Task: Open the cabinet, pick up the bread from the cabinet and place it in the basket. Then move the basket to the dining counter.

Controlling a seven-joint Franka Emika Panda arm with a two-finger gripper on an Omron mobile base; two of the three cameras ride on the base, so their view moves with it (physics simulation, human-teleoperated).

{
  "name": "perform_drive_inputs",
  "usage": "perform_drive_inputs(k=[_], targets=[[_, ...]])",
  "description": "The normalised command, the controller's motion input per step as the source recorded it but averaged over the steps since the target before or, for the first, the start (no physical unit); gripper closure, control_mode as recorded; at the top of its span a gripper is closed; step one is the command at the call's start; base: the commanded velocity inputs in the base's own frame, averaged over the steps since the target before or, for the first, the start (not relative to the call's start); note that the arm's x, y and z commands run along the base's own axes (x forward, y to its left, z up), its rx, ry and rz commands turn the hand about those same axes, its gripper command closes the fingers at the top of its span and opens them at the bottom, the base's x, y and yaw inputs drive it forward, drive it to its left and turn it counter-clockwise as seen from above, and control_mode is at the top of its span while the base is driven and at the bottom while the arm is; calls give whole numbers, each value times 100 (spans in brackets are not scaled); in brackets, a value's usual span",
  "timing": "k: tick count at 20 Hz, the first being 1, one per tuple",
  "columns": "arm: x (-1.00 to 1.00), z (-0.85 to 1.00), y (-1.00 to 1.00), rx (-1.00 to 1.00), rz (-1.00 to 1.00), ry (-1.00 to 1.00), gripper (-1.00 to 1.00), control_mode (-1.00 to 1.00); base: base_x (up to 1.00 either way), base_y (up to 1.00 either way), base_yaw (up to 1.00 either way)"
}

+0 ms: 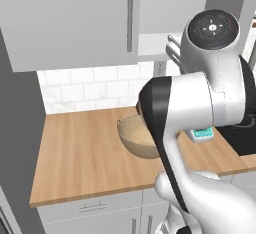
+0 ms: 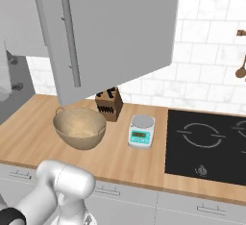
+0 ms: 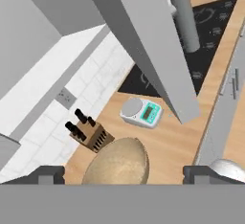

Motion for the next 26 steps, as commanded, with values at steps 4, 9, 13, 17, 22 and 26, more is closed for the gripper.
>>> perform_drive_inputs(k=[4, 9, 13, 17, 22, 26], targets=[[88, -37, 2, 8, -4, -26, -100, -100, 0, 0, 0], [82, -29, -16, 0, -28, -17, -100, -100, 0, 0, 0], [41, 0, -23, 1, -33, -10, -100, -100, 0, 0, 0], [12, 3, -32, 5, -30, -6, -100, -100, 0, 0, 0], [0, 0, -58, 6, -25, -16, -100, -100, 0, 0, 0], [0, 0, -53, 5, -26, -15, -100, -100, 0, 0, 0]])
